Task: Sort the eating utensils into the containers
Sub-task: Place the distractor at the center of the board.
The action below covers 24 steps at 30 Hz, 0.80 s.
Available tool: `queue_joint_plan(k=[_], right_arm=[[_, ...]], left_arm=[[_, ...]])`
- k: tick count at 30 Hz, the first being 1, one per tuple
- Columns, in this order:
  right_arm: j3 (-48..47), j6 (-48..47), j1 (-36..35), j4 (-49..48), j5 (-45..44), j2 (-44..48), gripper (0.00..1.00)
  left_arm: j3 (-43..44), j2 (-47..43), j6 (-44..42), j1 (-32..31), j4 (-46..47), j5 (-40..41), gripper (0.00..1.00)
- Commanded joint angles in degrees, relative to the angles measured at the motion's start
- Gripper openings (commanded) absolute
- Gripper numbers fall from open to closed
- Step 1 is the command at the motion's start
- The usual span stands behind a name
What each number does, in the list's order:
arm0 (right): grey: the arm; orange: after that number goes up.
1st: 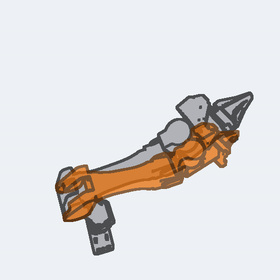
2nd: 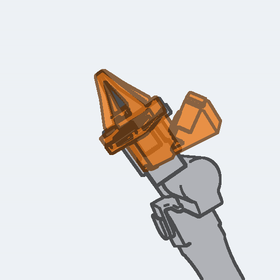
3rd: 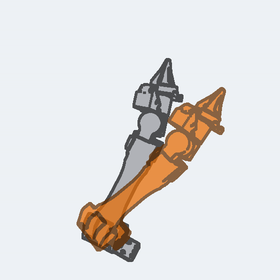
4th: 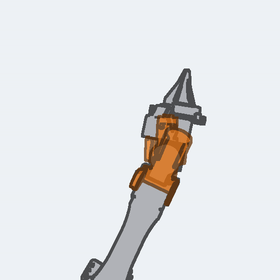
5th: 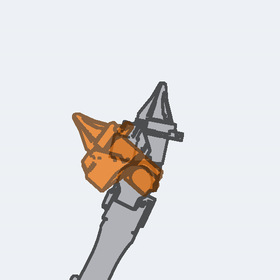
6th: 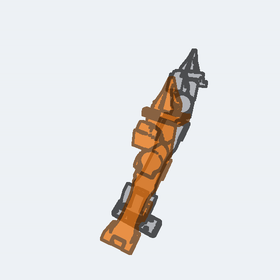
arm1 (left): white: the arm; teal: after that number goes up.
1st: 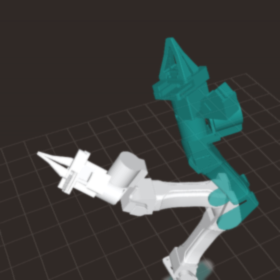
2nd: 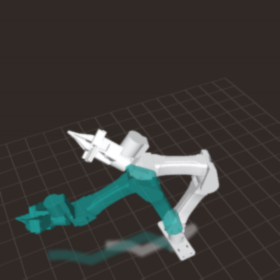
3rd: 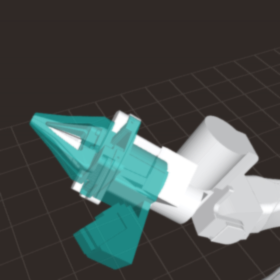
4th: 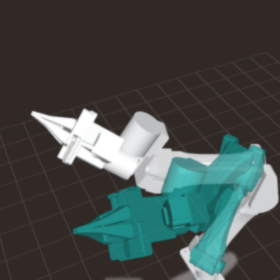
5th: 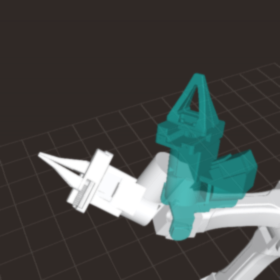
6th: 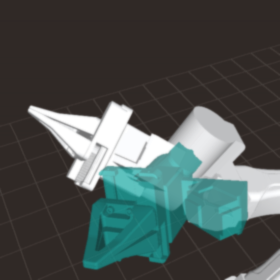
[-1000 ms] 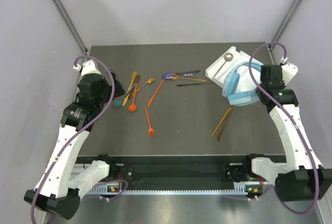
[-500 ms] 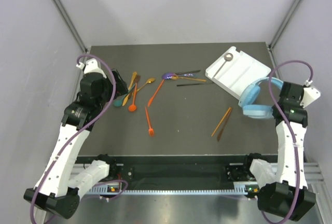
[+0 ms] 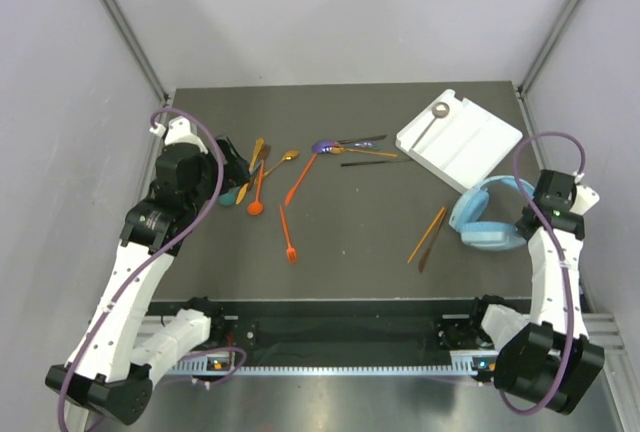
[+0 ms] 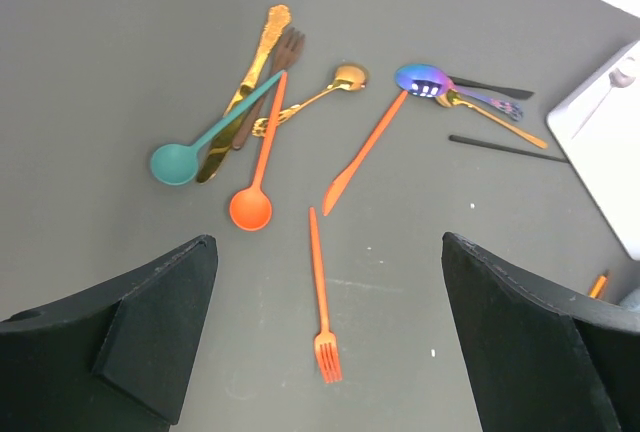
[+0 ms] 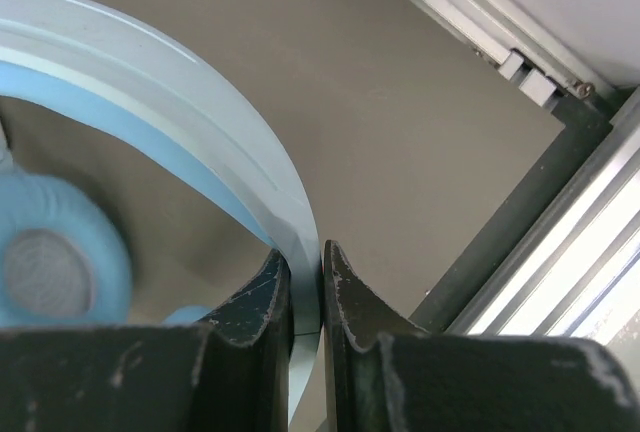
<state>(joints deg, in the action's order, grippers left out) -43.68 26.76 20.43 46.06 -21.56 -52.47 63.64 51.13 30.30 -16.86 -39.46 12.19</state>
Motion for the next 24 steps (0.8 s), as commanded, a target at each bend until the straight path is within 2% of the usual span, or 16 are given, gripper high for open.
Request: queue_joint_plan(k=[1,6,12,17,20,24], right_arm=[[-4.0,1.8,3.0,-4.3,4.2,-3.5,0.00],[-1.5,3.0,6.9,-5.7,10.9,-6.7,0.00],[-0.5,3.4,7.9,-5.5,7.8,-7.5,0.08],[-1.3,4.2,8.9,-3.6,5.7,-11.9,0.63],[-1.3,4.5,9.6,-3.6,5.7,-11.9,0.71],[-1.2,5.1,10.0,-3.5,4.9,-10.7,0.72]], left_arm=[[0.0,-1.2,1.5,-0.2,3.4,-1.7,0.98],[0.7,-0.8,1.5,-0.2,3.7,-2.6,0.98],[0.6,-1.7,2.0,-0.2,3.4,-2.4,0.98],[0.3,-1.6,2.7,-0.2,3.9,-3.7,0.98],[0.9,-1.7,2.8,-0.2,4.0,-3.8,0.98],[1.1,-1.5,2.8,-0.2,3.8,-3.7,0.98]])
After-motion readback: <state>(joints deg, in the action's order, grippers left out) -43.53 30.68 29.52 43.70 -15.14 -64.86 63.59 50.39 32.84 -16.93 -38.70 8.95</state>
